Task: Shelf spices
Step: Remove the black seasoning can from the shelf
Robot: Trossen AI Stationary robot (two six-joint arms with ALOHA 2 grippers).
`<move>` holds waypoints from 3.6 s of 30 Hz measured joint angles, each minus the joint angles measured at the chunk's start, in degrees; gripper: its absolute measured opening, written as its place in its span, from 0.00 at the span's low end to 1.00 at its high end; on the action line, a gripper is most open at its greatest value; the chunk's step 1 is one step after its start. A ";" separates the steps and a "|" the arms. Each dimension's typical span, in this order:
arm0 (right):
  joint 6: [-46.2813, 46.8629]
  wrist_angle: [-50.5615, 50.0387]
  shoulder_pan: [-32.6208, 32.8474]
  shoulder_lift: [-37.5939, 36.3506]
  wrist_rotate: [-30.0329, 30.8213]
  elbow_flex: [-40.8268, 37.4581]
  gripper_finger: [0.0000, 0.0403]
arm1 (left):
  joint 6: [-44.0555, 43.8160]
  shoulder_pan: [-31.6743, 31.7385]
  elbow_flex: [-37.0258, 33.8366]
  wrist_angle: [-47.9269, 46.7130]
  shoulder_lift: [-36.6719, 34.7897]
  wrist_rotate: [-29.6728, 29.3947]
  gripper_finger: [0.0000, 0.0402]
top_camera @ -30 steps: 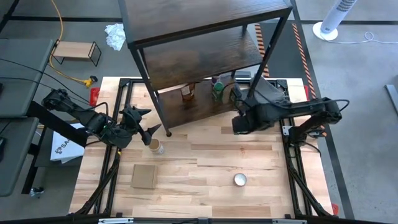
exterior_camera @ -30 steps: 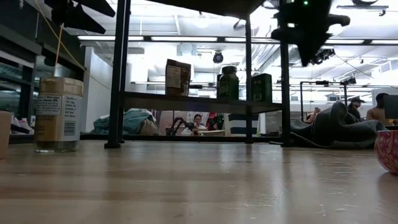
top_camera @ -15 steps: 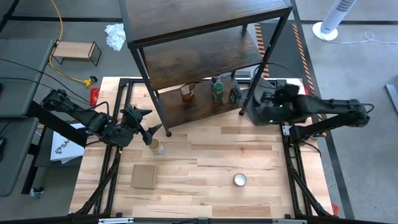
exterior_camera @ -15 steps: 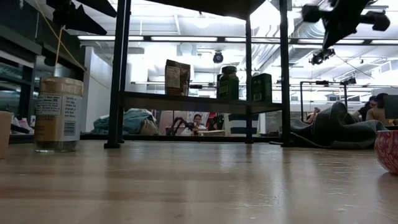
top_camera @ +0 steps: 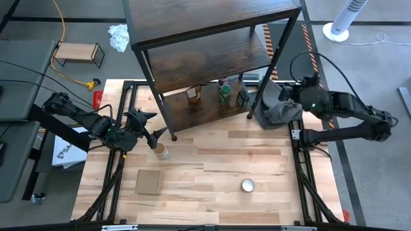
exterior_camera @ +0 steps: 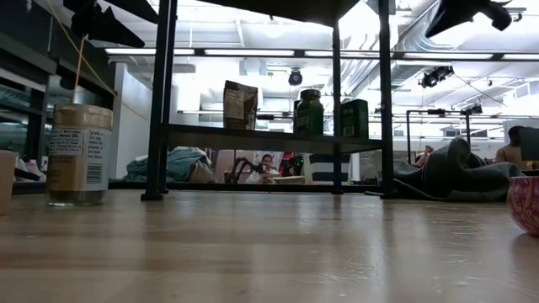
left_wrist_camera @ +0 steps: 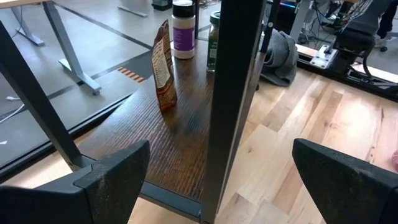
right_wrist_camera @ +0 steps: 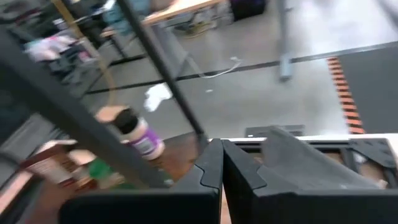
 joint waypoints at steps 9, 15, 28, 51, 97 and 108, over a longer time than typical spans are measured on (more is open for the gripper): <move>-18.50 12.80 -18.48 3.28 -23.32 0.00 0.00 | -0.06 -0.02 0.00 0.00 0.00 1.57 0.97; -26.14 22.03 -30.37 5.10 -39.50 0.00 0.00 | 0.00 -0.02 0.00 -0.02 0.00 1.62 0.97; -26.80 23.78 -29.16 8.47 -59.57 0.02 0.00 | -5.57 -0.06 0.00 -0.02 0.00 13.00 0.97; -10.42 34.35 -23.57 8.14 -60.22 -22.63 0.00 | -6.03 0.00 0.04 0.03 -0.02 13.13 0.97; 7.89 70.19 -43.13 31.17 -101.13 -28.92 0.00 | -8.50 0.03 0.02 3.26 -0.02 12.20 0.97; 5.21 70.23 -40.31 31.21 -101.19 -28.92 0.00 | -8.57 0.03 0.02 3.28 -0.02 11.98 0.97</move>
